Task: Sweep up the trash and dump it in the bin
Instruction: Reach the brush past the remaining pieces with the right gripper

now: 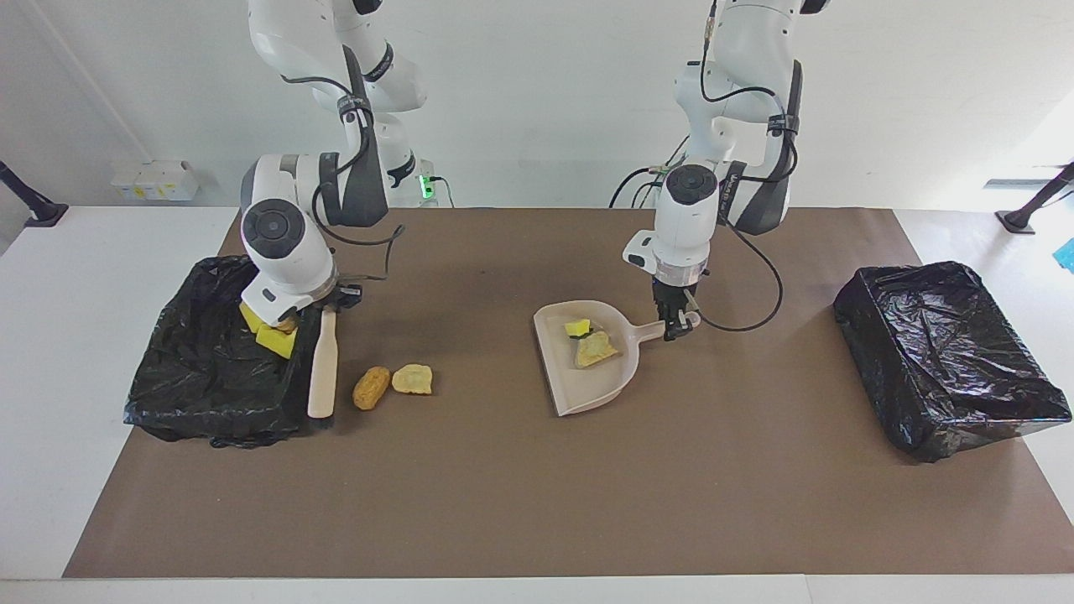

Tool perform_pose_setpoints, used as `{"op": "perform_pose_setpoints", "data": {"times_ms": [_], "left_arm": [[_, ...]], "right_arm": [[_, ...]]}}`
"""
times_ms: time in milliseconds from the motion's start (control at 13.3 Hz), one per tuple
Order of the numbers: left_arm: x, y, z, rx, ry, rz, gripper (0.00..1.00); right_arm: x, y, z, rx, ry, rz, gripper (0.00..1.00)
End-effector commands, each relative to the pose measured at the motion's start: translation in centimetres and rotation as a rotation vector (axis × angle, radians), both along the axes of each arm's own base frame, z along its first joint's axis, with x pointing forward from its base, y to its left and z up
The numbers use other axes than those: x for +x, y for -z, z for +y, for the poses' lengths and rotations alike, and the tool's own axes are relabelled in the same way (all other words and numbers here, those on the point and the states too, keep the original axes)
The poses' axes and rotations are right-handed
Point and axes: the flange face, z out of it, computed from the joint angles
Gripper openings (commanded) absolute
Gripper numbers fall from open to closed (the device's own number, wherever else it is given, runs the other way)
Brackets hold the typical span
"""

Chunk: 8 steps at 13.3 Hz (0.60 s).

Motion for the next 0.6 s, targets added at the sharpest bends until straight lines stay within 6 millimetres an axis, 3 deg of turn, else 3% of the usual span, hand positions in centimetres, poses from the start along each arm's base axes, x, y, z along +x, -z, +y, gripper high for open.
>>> {"op": "perform_pose_setpoints", "data": {"times_ms": [0,225,525], "left_arm": [[-0.4,0.3,0.7,0.012,-0.037,0.014,0.00],[-0.3,-0.5,0.5,0.053,-0.084,0.066,0.00],[-1.4,-1.7,-1.5,0.159,-0.135,0.097,0.00]], "right_arm": [[0.1,1.8,1.2,-0.005,-0.091,-0.004,0.00],[-0.4,3.6,3.8,0.020,-0.153,0.006,0.00],[-1.8,3.8,11.3,0.086,-0.138,0.005,0.00]]}}
